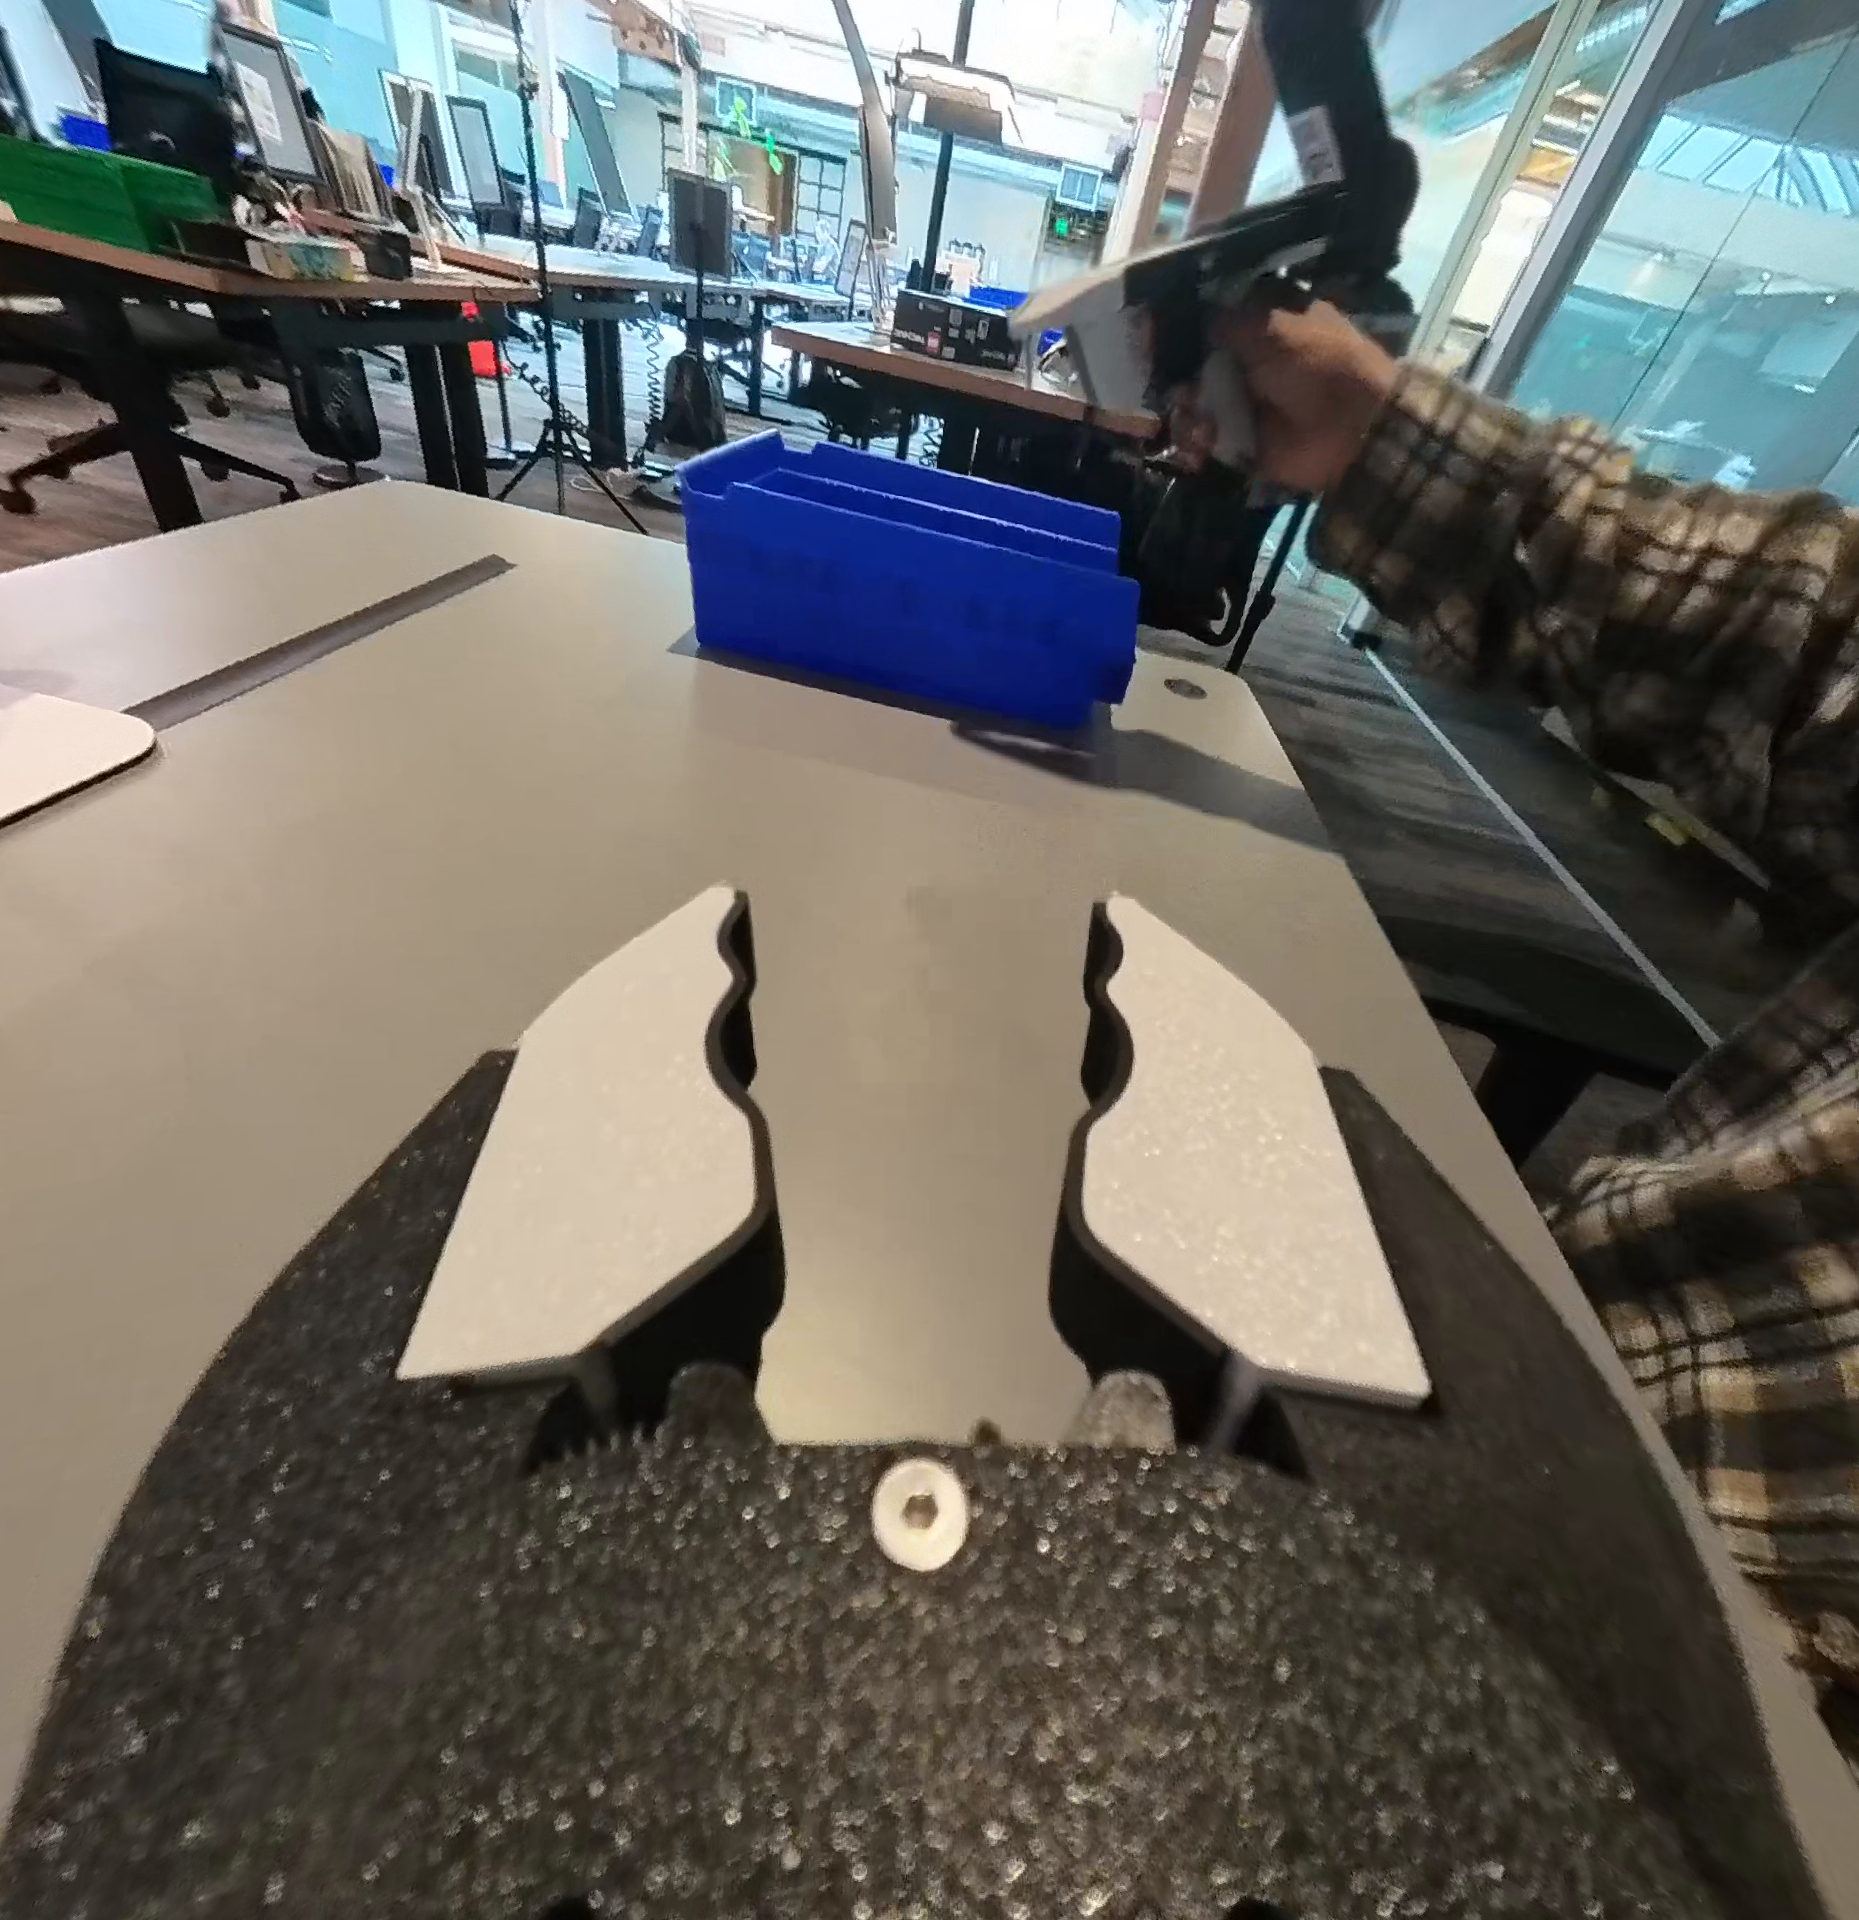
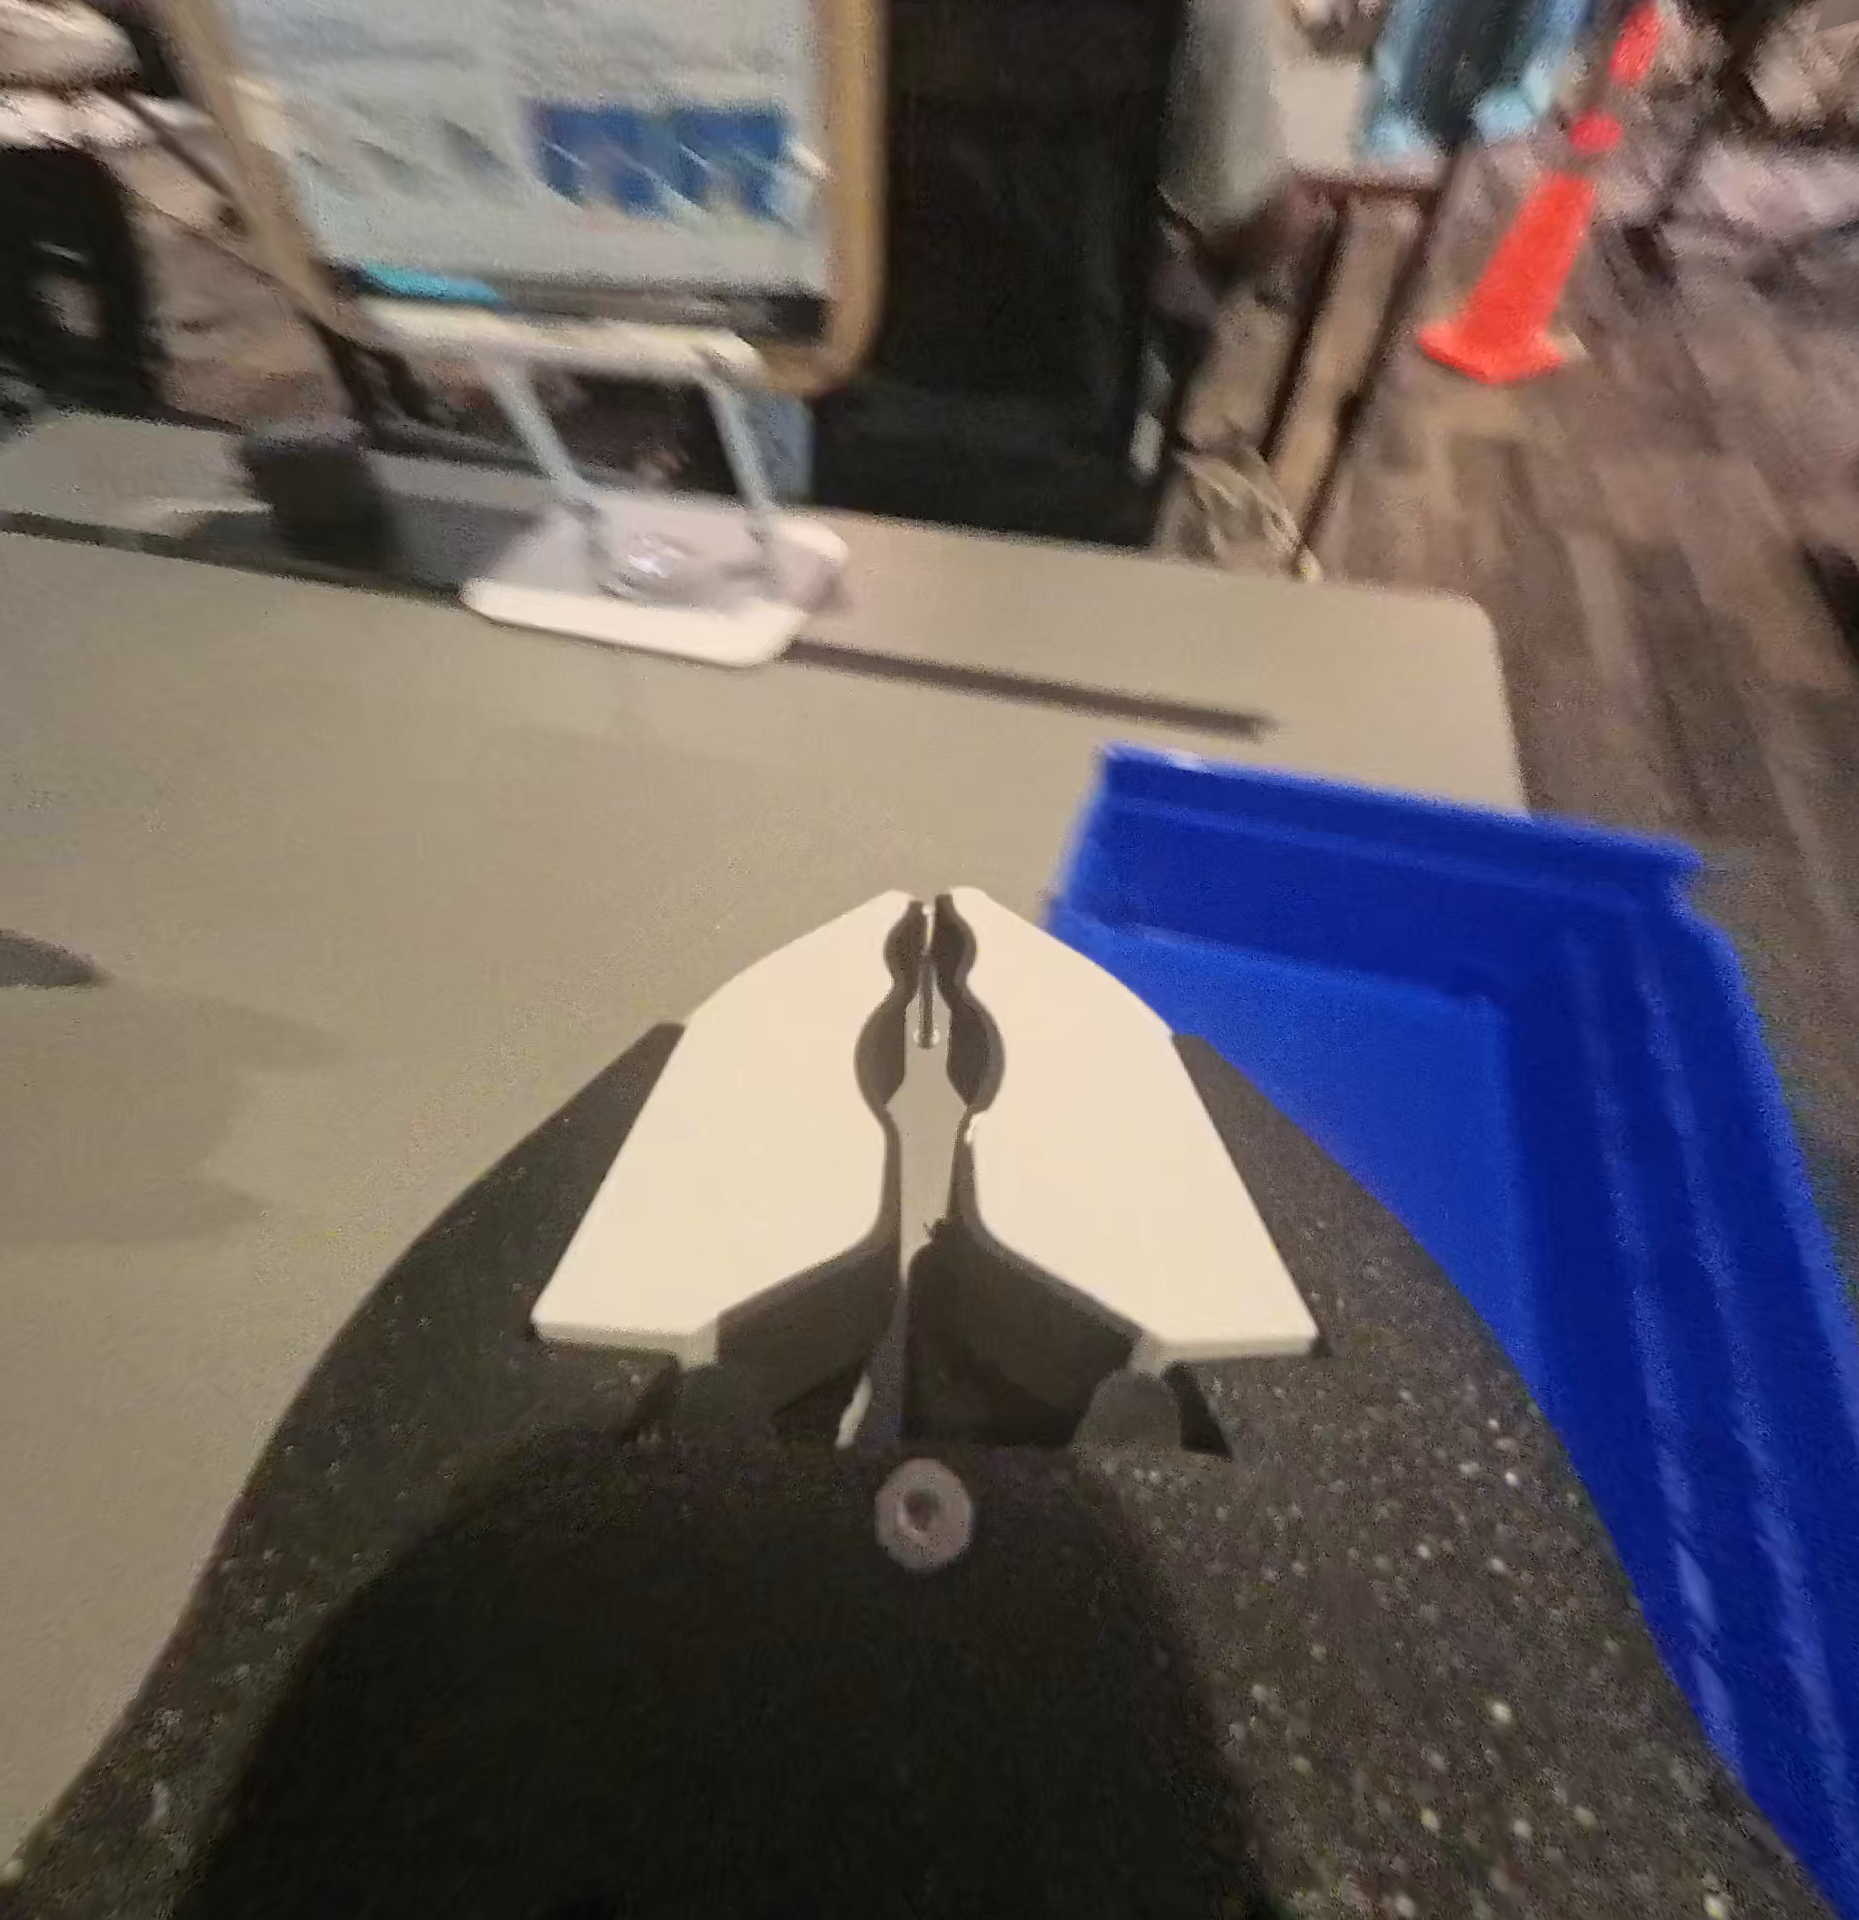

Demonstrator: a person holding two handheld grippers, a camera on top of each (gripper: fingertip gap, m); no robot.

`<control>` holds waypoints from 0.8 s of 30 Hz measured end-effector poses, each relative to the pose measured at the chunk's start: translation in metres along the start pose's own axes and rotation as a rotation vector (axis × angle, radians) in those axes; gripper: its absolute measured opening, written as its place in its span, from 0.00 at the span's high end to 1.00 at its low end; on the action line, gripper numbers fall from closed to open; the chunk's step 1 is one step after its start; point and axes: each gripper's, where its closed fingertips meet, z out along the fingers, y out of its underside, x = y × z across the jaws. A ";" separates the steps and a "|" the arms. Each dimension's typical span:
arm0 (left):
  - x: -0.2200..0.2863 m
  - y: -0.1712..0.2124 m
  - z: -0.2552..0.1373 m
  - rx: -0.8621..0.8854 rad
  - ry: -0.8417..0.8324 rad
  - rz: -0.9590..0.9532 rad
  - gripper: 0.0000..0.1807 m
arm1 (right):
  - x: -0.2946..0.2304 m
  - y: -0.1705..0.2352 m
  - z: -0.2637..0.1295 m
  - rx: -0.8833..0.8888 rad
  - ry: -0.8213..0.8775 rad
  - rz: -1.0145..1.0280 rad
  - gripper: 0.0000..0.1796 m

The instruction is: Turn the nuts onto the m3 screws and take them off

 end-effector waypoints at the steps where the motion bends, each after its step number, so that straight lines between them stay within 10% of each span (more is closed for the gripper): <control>1: 0.001 0.002 0.001 -0.006 0.001 0.005 0.67 | 0.024 0.015 -0.003 -0.050 0.052 0.020 0.99; 13: 0.004 0.016 0.011 -0.044 0.027 -0.005 0.68 | 0.112 0.151 0.021 -0.404 0.170 0.217 0.99; 24: 0.004 0.013 0.008 -0.037 0.033 -0.014 0.69 | 0.120 0.127 0.014 -0.340 0.243 0.192 0.86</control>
